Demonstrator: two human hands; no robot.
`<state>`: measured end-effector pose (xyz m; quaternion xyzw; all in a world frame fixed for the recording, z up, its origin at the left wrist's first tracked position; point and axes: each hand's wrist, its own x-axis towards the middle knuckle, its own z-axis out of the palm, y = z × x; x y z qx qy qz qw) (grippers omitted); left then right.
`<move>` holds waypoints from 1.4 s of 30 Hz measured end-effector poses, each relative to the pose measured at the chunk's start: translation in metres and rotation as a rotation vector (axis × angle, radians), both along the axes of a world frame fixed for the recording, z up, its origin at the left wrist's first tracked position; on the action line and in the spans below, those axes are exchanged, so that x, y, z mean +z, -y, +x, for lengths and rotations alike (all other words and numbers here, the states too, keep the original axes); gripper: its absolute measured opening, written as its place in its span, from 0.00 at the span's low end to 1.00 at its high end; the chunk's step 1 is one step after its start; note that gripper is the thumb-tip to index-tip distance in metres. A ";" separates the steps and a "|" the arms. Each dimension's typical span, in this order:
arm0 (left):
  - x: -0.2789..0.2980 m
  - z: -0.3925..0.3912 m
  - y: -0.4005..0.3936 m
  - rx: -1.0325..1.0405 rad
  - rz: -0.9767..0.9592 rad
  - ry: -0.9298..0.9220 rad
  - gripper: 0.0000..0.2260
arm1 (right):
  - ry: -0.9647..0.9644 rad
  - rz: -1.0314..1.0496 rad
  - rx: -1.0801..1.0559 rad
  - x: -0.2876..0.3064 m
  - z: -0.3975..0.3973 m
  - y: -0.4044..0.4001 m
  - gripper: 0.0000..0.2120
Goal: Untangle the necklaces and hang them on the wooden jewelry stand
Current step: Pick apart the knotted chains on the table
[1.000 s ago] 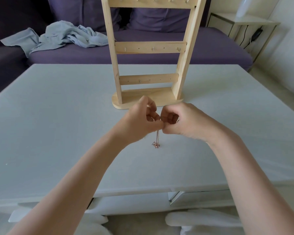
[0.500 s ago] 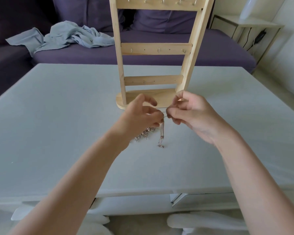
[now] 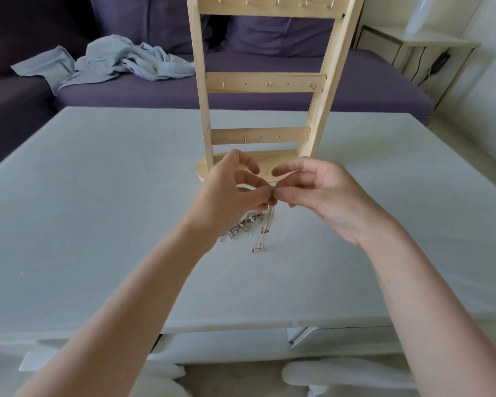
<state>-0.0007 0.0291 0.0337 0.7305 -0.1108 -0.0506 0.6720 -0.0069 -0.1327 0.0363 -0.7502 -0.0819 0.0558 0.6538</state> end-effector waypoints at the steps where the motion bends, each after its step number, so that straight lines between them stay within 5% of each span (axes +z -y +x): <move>1: 0.000 -0.001 0.001 0.000 0.025 0.020 0.11 | -0.002 -0.001 -0.012 0.000 0.000 -0.001 0.11; 8: 0.001 -0.001 -0.001 -0.004 0.029 0.036 0.11 | -0.018 0.047 -0.033 0.001 0.000 -0.003 0.14; 22: -0.011 -0.001 0.011 -0.043 0.474 0.314 0.11 | -0.004 -0.113 -0.033 0.000 -0.002 -0.012 0.15; 28: -0.008 0.007 0.008 0.049 0.244 0.176 0.15 | 0.018 -0.115 -0.010 0.004 -0.001 -0.008 0.15; 36: -0.012 0.003 0.010 0.004 0.233 0.197 0.14 | 0.115 -0.714 -0.023 -0.002 0.000 -0.011 0.06; 42: -0.001 0.005 0.006 0.006 -0.177 -0.016 0.07 | 0.160 -0.537 -0.051 0.003 0.000 0.000 0.13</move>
